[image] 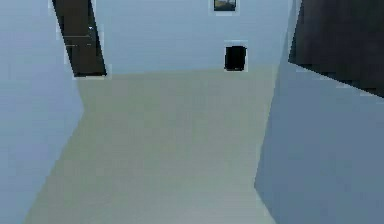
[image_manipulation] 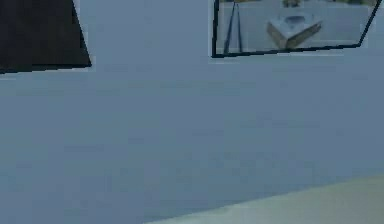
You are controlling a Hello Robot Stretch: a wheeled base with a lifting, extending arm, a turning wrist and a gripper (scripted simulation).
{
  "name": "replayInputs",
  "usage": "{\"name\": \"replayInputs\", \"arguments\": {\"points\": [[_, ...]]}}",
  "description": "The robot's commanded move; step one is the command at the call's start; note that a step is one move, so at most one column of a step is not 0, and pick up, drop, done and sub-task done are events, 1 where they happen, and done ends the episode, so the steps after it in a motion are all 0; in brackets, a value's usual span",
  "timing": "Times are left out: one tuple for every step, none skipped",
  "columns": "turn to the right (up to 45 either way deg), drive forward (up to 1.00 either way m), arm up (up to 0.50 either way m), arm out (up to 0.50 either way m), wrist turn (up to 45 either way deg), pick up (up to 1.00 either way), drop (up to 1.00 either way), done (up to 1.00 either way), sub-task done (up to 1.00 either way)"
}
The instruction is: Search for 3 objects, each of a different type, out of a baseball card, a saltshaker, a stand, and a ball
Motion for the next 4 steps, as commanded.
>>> {"name": "replayInputs", "arguments": {"points": [[0.0,1.00,0.00,0.00,0.0,0.00,0.00,0.00,0.00],[-6.0,0.00,0.00,0.00,0.0,0.00,0.00,0.00,0.00],[0.0,0.35,0.00,0.00,0.0,0.00,0.00,0.00,0.00],[45.0,0.00,0.00,0.00,0.0,0.00,0.00,0.00,0.00]]}}
